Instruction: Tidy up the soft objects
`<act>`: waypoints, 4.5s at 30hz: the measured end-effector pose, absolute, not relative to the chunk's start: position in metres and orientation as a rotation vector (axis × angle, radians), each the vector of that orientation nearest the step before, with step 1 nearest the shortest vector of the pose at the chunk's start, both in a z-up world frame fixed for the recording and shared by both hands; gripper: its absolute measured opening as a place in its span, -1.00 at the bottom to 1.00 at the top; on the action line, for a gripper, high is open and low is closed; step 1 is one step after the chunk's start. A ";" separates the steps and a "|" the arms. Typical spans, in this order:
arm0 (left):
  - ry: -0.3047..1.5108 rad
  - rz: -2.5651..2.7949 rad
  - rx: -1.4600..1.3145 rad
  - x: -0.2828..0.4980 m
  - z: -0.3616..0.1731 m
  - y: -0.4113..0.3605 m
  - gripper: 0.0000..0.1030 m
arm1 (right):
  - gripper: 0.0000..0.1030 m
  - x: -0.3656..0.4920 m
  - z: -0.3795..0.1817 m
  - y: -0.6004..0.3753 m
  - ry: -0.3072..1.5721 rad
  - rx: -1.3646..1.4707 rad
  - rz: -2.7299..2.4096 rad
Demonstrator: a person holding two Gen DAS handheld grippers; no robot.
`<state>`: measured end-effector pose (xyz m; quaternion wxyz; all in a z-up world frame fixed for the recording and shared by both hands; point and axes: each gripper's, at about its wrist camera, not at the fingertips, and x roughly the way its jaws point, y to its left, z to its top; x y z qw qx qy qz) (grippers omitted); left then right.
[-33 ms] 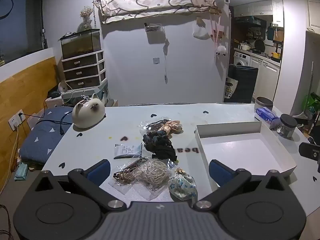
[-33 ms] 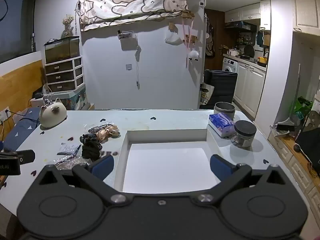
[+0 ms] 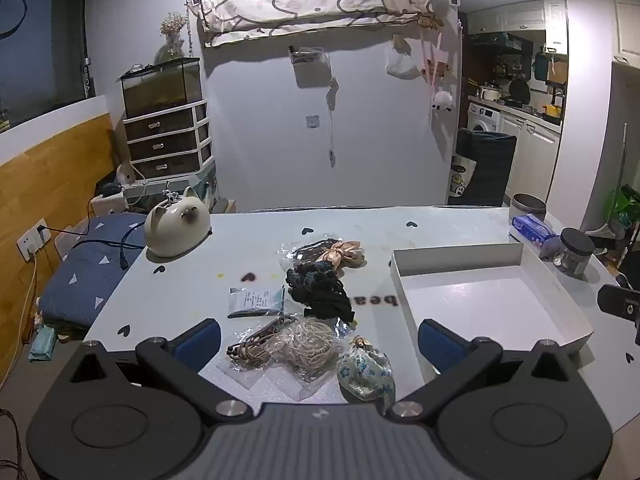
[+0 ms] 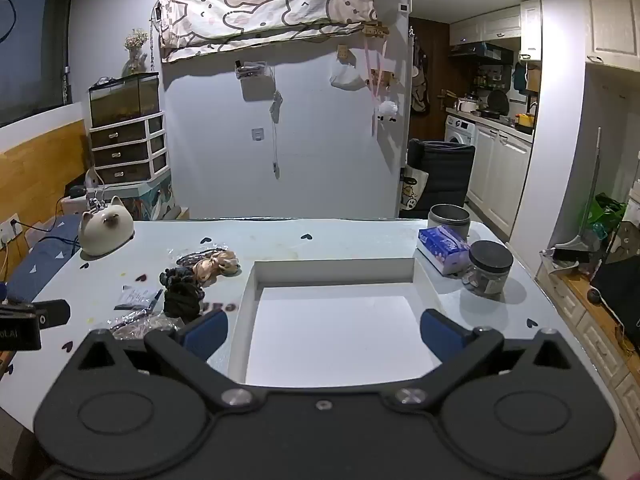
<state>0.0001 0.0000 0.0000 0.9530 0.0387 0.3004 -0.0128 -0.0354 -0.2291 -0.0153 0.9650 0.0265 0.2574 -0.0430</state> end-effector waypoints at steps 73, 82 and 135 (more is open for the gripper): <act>0.605 -0.030 0.071 0.000 0.000 0.000 1.00 | 1.00 -0.032 -0.017 -0.229 0.524 0.050 -0.077; 0.605 -0.030 0.071 0.000 0.000 0.000 1.00 | 1.00 -0.032 -0.017 -0.229 0.525 0.050 -0.078; 0.624 -0.093 0.041 0.086 -0.017 0.084 1.00 | 1.00 0.068 -0.034 -0.151 0.591 0.058 0.049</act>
